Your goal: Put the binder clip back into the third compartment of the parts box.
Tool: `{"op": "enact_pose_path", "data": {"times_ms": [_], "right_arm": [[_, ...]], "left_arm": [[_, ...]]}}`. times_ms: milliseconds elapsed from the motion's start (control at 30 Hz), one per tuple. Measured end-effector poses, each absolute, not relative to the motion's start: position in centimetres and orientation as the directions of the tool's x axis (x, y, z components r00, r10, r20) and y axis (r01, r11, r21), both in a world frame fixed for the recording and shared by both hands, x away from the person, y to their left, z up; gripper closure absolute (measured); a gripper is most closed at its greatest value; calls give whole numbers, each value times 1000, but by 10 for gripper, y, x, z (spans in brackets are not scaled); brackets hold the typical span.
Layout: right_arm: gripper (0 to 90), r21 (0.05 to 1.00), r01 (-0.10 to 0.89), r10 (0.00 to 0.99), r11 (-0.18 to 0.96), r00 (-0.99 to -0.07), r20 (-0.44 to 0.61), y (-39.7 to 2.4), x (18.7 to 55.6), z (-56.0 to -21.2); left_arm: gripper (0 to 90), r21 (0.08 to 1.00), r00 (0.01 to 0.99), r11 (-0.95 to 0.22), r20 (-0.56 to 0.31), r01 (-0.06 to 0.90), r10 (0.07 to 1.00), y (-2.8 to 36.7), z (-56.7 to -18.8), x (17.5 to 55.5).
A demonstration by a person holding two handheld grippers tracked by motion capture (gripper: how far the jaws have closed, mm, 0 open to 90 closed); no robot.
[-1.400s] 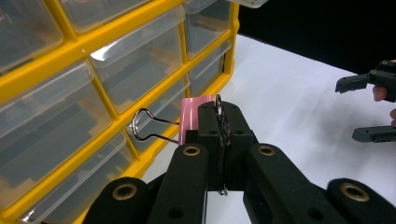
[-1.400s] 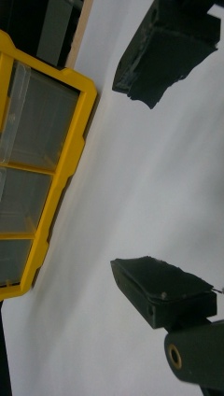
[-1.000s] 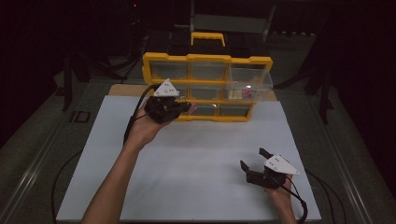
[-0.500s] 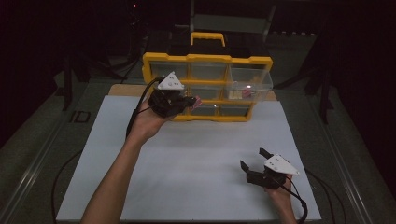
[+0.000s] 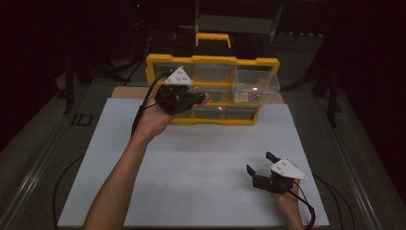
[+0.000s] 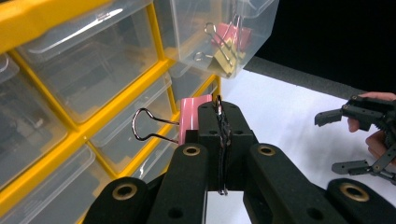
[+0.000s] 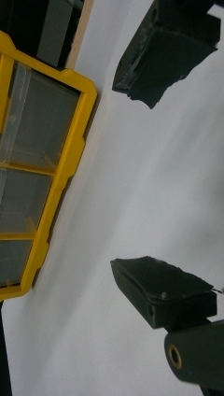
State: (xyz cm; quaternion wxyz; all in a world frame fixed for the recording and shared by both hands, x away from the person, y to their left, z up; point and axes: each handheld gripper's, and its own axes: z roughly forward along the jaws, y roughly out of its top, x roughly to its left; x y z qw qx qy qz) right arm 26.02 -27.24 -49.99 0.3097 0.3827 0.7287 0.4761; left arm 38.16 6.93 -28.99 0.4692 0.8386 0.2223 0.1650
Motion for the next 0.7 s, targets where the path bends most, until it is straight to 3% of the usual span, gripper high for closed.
{"op": "enact_pose_path", "data": {"times_ms": [700], "right_arm": [[126,931,263,851,255,-517,-87,-272,261,-500]], "left_arm": [[895,863,866,-468,76,191,493,60,-270,390]]}}
